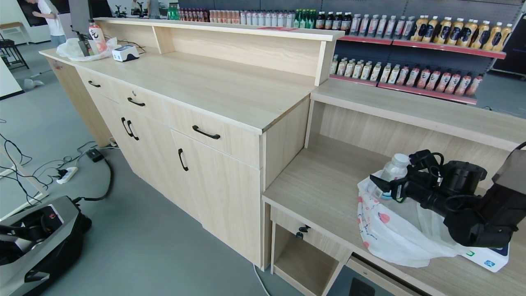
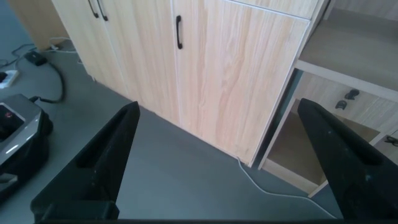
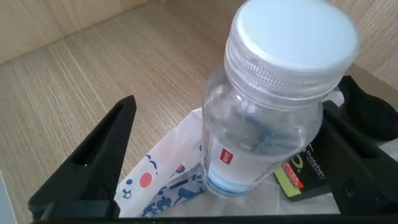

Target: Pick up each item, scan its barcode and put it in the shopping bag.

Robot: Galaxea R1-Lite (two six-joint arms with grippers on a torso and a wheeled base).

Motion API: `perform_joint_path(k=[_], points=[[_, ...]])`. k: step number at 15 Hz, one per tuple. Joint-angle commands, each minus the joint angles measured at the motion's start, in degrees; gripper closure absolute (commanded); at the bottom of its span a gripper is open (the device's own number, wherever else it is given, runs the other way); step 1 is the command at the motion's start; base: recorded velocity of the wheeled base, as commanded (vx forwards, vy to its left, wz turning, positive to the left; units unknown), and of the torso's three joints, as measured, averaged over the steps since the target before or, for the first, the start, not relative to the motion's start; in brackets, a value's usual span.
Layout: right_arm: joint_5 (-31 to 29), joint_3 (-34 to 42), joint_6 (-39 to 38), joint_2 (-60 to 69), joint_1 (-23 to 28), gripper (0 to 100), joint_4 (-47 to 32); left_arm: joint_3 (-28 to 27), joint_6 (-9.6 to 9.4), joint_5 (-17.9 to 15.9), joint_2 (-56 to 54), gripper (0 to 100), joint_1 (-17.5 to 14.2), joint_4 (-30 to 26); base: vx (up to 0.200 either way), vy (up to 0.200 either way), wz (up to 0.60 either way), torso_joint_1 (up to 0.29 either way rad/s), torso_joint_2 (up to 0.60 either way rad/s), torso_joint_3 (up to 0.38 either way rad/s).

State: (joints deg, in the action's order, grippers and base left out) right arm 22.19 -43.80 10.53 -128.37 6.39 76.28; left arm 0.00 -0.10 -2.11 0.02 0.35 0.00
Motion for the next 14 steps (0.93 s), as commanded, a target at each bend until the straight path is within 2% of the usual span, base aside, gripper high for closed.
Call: perform_joint_path(k=[1,2,5,8,9,11,13,14], points=[[-0.04,0.91,0.28,9.98,0.03,0,-4.47,0.00,0.01,0.00,0.06,0,0.00,0.00,0.000,0.000,0.00,0.000,0.00,0.000],[-0.04,1.53,0.54,12.35,0.29,0,-5.17,0.00,0.01,0.00,0.06,0,0.00,0.00,0.000,0.000,0.00,0.000,0.00,0.000],[0.23,11.19,8.01,26.59,4.60,0,-6.14,0.00,0.01,0.00,0.06,0,0.00,0.00,0.000,0.000,0.00,0.000,0.00,0.000],[0.23,17.61,7.66,37.58,6.18,0,-8.25,0.00,0.01,0.00,0.06,0,0.00,0.00,0.000,0.000,0.00,0.000,0.00,0.000],[0.14,17.61,8.10,41.00,6.53,0,-9.74,0.00,0.01,0.00,0.06,0,0.00,0.00,0.000,0.000,0.00,0.000,0.00,0.000],[0.05,16.99,8.54,44.78,8.11,0,-10.71,0.00,0.01,0.00,0.06,0,0.00,0.00,0.000,0.000,-0.60,0.000,0.00,0.002],[0.05,14.36,8.98,51.11,11.72,0,-16.77,0.00,0.01,0.00,0.06,0,0.00,0.00,0.000,0.000,-0.60,-0.010,0.00,0.005],[0.14,10.49,9.24,52.25,14.97,0,-22.05,0.00,0.01,0.00,0.06,0,0.00,0.00,0.000,0.000,-0.60,0.022,0.00,-0.002]])
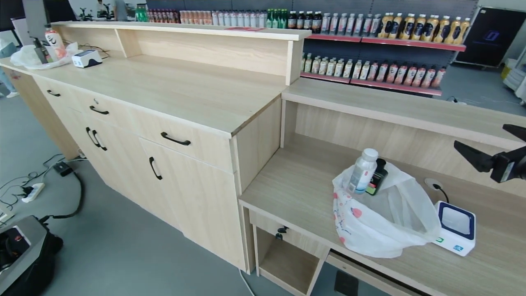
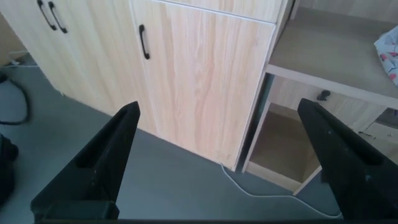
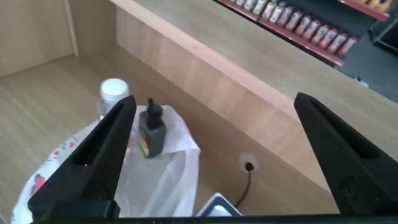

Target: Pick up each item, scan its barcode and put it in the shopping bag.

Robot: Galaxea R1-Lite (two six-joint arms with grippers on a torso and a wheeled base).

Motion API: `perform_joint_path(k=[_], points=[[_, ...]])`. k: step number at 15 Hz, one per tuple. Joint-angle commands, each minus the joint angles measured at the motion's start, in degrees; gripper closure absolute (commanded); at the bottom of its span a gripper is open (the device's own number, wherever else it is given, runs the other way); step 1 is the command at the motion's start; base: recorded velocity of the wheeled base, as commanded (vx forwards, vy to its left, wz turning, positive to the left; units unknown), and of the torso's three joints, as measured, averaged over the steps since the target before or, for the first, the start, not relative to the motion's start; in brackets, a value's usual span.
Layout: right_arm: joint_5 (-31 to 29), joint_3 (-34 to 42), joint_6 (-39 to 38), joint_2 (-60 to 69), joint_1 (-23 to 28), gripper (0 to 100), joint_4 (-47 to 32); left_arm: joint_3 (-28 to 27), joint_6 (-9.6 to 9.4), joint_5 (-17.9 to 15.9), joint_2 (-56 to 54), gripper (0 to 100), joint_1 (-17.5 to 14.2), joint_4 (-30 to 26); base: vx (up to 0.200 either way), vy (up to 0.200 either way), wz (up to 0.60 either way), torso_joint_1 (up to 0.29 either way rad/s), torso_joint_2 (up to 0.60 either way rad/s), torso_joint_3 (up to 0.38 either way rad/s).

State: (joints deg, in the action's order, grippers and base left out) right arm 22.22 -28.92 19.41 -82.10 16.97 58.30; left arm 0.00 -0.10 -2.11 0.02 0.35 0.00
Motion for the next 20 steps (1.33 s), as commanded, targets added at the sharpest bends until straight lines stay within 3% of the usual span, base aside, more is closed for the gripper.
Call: perform_joint_path(k=[1,3,5,6,7,12,20], points=[[0.10,-9.76,0.28,6.25,7.64,0,-11.10,0.00,0.01,0.00,0.06,0,0.00,0.00,0.000,0.000,-0.60,0.017,0.00,-0.002],[-1.57,-24.70,0.19,3.97,13.18,0,-29.38,0.00,0.01,0.00,0.06,0,0.00,0.00,0.000,0.000,-0.60,0.000,0.00,0.007],[-8.25,-42.54,-0.86,-3.50,15.81,0,-46.34,0.00,0.01,0.00,0.06,0,0.00,0.00,0.000,0.000,-0.60,0.002,0.00,0.002],[-9.66,-46.23,-1.30,-5.61,16.17,0,-49.59,0.00,0.01,0.00,0.06,0,0.00,0.00,0.000,0.000,-0.60,0.002,0.00,0.007],[-10.80,-55.37,-1.74,-12.64,18.27,0,-57.42,0.00,0.01,0.00,0.06,0,0.00,0.00,0.000,0.000,-0.60,0.002,0.00,0.002],[-10.18,-56.95,1.07,-23.63,25.57,0,-59.79,0.00,0.01,0.00,0.06,0,0.00,0.00,0.000,0.000,0.00,0.000,0.00,0.000],[-10.09,-57.30,4.94,-32.86,27.15,0,-59.97,0.00,0.01,0.00,0.06,0,0.00,0.00,0.000,0.000,0.00,0.000,0.00,0.000]])
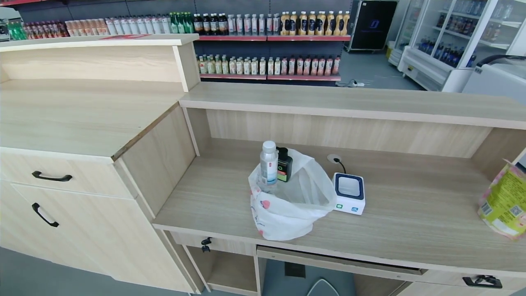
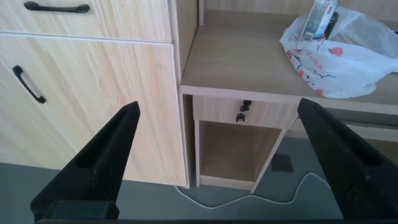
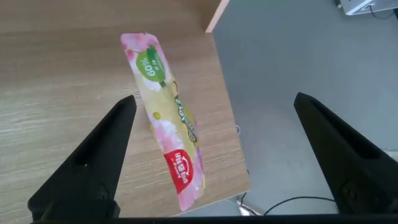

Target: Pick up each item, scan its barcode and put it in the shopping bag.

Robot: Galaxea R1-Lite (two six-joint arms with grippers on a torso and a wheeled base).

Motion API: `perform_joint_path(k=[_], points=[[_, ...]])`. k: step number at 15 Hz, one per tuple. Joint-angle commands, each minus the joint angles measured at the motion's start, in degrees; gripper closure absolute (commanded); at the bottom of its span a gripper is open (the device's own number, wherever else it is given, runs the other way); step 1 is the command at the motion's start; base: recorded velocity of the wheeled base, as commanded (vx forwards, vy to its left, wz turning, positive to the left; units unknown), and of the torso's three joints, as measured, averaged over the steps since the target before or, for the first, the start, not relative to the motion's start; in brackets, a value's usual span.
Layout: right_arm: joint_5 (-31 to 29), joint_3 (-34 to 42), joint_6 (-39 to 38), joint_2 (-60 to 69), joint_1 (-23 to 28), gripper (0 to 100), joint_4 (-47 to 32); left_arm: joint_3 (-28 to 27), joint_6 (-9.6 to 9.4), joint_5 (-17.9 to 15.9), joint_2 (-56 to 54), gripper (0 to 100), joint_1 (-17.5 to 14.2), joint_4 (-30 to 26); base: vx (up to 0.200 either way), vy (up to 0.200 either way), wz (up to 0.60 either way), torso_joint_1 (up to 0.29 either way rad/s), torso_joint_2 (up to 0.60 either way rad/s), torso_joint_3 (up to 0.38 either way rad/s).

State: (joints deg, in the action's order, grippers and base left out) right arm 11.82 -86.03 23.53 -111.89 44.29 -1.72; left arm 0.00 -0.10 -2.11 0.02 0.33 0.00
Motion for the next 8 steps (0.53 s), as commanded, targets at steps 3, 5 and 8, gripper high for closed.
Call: perform_joint_path(k=[3,5,8], points=[[5.31,0.51,2.14,-5.54,-0.96,0,-0.04,0.00,0.01,0.00,0.06,0,0.02,0.00,0.000,0.000,0.00,0.000,0.00,0.000],[8.30,0.60,2.05,-6.94,-1.40,0,-0.04,0.00,0.01,0.00,0.06,0,0.02,0.00,0.000,0.000,0.00,0.000,0.00,0.000],[11.55,1.39,1.96,-8.26,-2.63,0,-0.13,0.00,0.01,0.00,0.06,0,0.02,0.00,0.000,0.000,0.00,0.000,0.00,0.000]])
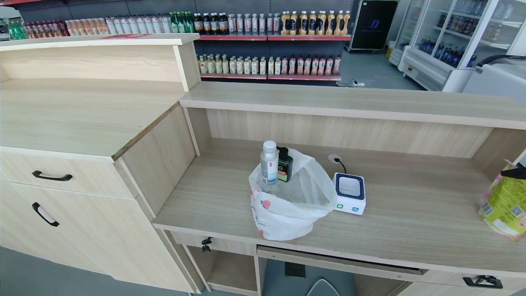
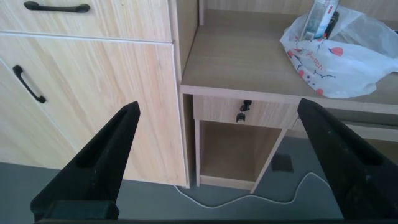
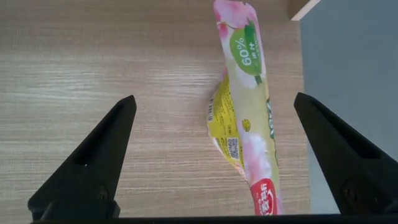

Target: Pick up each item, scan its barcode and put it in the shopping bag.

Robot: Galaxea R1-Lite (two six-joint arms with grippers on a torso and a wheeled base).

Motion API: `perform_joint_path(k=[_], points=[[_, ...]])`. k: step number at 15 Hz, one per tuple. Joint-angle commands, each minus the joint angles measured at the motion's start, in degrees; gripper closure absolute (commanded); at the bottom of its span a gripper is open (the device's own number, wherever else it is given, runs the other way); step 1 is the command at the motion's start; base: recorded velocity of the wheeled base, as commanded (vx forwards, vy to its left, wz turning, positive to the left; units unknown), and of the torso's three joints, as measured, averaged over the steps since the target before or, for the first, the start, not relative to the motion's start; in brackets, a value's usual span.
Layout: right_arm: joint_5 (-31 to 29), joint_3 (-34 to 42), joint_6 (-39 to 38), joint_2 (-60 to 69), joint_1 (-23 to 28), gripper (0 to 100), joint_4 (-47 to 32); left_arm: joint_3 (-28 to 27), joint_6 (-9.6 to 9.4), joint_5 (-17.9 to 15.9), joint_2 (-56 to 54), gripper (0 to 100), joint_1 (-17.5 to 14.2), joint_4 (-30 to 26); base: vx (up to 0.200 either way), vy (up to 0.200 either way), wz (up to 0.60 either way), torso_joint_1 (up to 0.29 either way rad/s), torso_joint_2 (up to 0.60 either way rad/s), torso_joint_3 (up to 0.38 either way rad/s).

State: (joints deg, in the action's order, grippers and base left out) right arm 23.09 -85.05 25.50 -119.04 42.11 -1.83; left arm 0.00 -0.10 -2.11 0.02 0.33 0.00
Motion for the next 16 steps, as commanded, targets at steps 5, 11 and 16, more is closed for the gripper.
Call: perform_joint_path(k=[5,11,16], points=[[5.12,1.91,-0.72,-2.69,-1.15,0,0.33,0.00,0.01,0.00,0.06,0,0.02,0.00,0.000,0.000,0.00,0.000,0.00,0.000],[6.27,2.09,0.16,-2.69,0.43,0,3.41,0.00,0.01,0.00,0.06,0,0.02,0.00,0.000,0.000,0.00,0.000,0.00,0.000],[6.62,1.65,0.78,-2.51,3.95,0,4.47,0.00,0.01,0.00,0.06,0,0.02,0.00,0.000,0.000,0.00,0.000,0.00,0.000]])
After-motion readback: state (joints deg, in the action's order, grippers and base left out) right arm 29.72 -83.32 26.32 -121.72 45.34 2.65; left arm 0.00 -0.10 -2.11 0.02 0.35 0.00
